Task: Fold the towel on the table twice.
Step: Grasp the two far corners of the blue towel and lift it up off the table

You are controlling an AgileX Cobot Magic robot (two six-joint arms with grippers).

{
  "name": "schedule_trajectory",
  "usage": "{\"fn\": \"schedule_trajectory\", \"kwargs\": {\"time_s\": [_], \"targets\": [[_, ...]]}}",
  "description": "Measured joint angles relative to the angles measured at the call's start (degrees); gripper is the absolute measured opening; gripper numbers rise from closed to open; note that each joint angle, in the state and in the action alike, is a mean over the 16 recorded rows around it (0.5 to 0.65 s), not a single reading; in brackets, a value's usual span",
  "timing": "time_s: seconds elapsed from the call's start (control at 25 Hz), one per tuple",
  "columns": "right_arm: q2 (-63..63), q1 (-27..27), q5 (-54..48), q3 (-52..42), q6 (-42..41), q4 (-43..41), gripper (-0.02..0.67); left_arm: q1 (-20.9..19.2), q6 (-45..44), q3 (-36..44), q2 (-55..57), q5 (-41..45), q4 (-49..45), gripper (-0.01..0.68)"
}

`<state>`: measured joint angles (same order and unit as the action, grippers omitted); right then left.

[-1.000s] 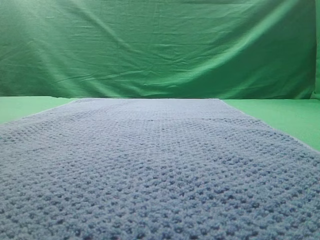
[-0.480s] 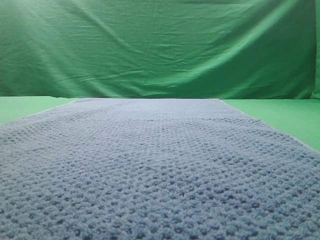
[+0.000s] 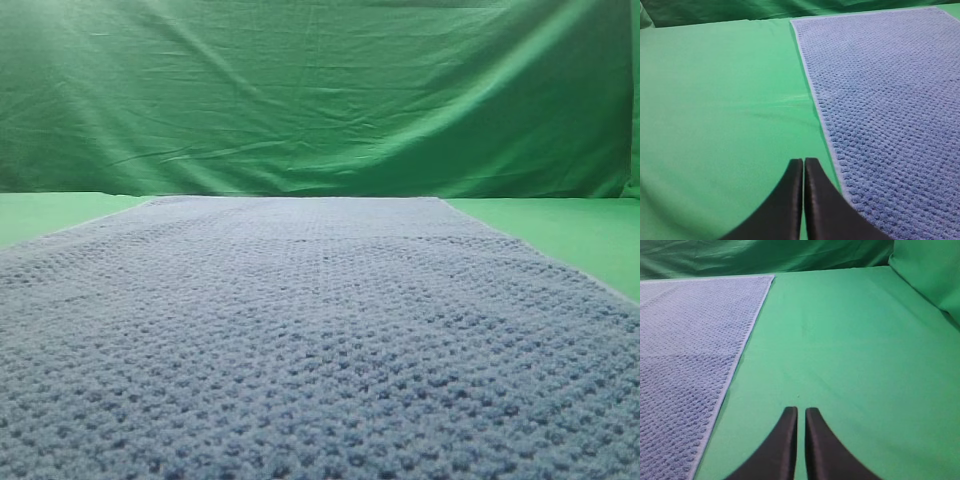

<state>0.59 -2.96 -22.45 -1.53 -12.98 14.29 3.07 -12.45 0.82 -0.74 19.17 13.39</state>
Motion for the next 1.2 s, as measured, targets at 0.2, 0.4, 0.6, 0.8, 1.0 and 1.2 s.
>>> {"fn": "schedule_trajectory", "kwargs": {"time_s": [0.2,0.4,0.6,0.8,1.0,1.2], "targets": [[0.0,0.0,1.68,0.0,0.0,2.38,0.0,0.0,0.0,0.01,0.0,-4.0,5.23,0.0],[0.0,0.0,4.3,0.0,0.04,5.2,0.0,0.0,0.0,0.03,0.0,-10.36,12.14,0.0],[0.0,0.0,7.29,0.0,0.18,9.21,0.0,0.0,0.38,0.02,0.0,-17.55,18.34,0.0],[0.0,0.02,10.9,0.36,0.08,12.29,0.0,0.0,0.9,-1.69,0.01,-18.8,20.93,0.0],[-0.45,0.05,11.65,4.34,-2.64,14.75,0.0,0.0,-0.19,-7.41,1.14,-13.29,21.13,0.0],[-3.05,0.08,10.45,11.88,-7.0,15.73,0.0,0.0,-2.06,-14.88,4.11,-5.17,21.04,0.0]]}}
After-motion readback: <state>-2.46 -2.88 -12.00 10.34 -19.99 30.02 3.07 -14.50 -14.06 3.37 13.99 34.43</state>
